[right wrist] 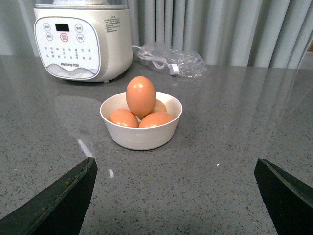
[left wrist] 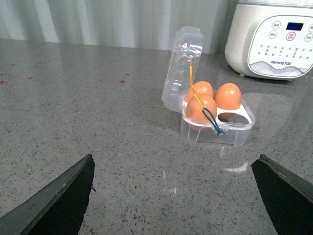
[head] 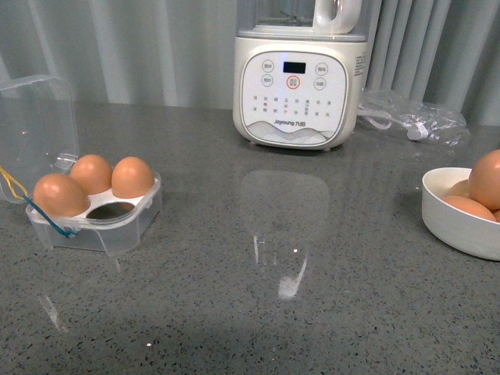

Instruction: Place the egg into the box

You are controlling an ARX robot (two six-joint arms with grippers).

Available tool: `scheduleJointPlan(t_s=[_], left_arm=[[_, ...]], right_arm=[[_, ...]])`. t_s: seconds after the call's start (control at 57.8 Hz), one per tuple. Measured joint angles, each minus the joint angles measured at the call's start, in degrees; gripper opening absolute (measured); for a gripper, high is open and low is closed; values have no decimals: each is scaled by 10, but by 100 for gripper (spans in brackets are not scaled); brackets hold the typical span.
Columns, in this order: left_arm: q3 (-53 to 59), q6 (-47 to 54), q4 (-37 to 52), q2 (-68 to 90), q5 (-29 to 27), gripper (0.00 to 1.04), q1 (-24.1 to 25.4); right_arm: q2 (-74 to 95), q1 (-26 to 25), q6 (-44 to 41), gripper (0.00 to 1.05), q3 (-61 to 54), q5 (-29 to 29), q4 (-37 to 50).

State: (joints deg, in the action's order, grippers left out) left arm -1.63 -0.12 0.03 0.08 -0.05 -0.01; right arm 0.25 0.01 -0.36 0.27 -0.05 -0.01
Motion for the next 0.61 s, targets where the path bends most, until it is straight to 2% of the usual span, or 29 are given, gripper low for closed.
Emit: scheduleJointPlan(t_s=[0.606], left_arm=[[0, 0, 0, 0, 0, 98, 0]], right_arm=[[0, 0, 0, 98, 0, 0, 0]])
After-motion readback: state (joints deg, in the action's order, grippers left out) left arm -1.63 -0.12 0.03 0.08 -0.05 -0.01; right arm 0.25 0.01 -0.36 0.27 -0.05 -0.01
